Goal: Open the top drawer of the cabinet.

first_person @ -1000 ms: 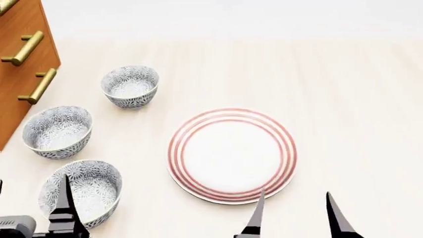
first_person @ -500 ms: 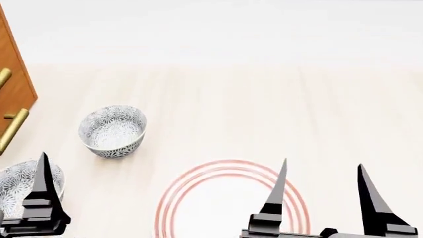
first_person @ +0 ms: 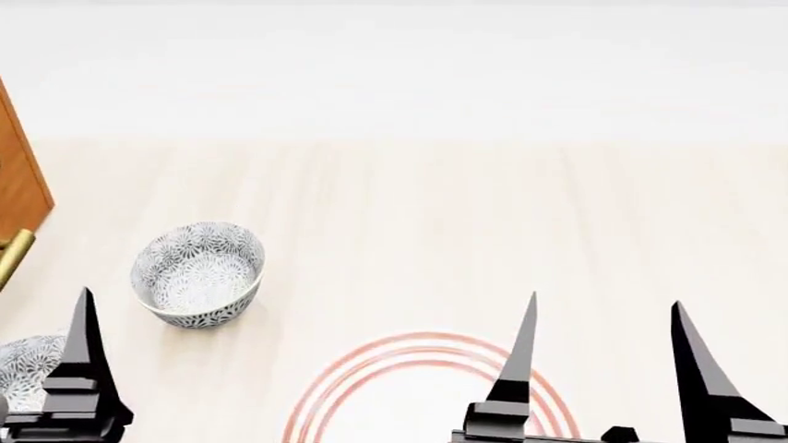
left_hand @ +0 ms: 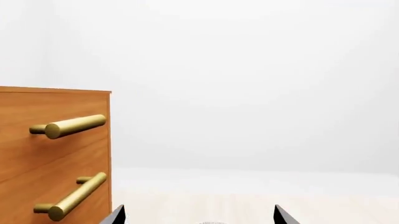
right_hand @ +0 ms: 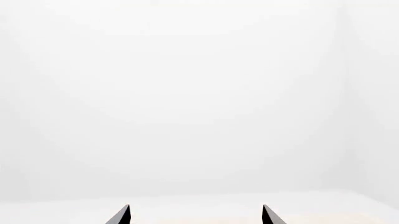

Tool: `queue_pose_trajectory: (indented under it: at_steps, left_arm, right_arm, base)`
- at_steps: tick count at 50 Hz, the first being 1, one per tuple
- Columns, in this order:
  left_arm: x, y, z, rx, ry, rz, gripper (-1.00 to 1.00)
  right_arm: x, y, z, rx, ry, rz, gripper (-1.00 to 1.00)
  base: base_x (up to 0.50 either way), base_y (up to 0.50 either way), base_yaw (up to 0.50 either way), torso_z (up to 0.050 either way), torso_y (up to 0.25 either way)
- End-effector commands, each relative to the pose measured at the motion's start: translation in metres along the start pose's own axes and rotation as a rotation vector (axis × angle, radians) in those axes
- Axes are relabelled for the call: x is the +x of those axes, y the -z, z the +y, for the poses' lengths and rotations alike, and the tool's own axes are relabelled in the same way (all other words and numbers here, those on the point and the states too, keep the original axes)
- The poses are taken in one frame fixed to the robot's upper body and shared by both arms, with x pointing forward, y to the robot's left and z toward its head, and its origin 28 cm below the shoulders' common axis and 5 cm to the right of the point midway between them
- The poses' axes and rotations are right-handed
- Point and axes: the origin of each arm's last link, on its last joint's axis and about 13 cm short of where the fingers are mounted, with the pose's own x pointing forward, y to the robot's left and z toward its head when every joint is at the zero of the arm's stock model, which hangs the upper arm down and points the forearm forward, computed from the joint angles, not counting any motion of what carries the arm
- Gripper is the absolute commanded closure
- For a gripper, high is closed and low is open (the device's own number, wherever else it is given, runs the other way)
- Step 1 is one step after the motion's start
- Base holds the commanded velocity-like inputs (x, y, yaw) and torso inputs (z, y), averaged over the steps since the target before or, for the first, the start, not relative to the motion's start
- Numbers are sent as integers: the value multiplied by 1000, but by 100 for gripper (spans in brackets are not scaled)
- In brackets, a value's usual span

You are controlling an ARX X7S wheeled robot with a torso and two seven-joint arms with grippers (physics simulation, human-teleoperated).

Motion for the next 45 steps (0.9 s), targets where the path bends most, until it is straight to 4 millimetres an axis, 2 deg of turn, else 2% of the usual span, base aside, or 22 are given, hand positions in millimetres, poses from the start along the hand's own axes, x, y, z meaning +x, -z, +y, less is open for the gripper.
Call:
queue_pose_trajectory:
  at_steps: [1,6,12,14,16,26,27,34,37,38,42,45]
  left_arm:
    - [0,-2,3,1,23,20,-100]
    - [2,-12,8,85,55,-14,-100]
    - [13,-37,16,247,73,-71,-100]
    - [17,-40,17,302,78,-74,-100]
    - [25,-46,19,440,60,-112,-100]
    - [58,-82,28,741,33,-170,-100]
    - [64,-87,31,814,13,-201,-100]
    - [82,-93,38,1146,-18,-162,-100]
    - [87,-91,40,1231,-16,-120,-100]
    - [95,-88,41,1318,-17,-115,-100]
    - [115,-81,46,1409,-25,-15,-100]
    - [127,-83,50,1512,-89,-2,-100]
  right_arm:
    - [-6,3,2,-33,-37,-14,-100]
    - [-6,2,0,-4,-40,-14,-100]
    - [-7,5,0,-11,-47,-2,-100]
    - [-7,6,0,-8,-48,8,-100]
    - [-7,7,0,0,-50,18,-100]
    - [-8,9,-1,-7,-53,19,-100]
    - [-8,9,-1,-6,-54,21,-100]
    - [-10,12,-1,-20,-55,18,-100]
    - [-10,12,0,-22,-59,18,-100]
    - [-10,13,0,-26,-65,19,-100]
    - [-12,14,1,-36,-78,18,-100]
    - [-12,15,0,-37,-77,26,-100]
  base:
    - [500,0,0,0,0]
    - [0,0,0,0,0]
    - [0,0,0,0,0]
    - [0,0,0,0,0]
    - [0,0,0,0,0]
    - [0,0,0,0,0]
    - [0,0,0,0,0]
    - [0,0,0,0,0]
    - [0,0,0,0,0]
    - [0,0,0,0,0]
    - [0,0,0,0,0]
    - [0,0,0,0,0]
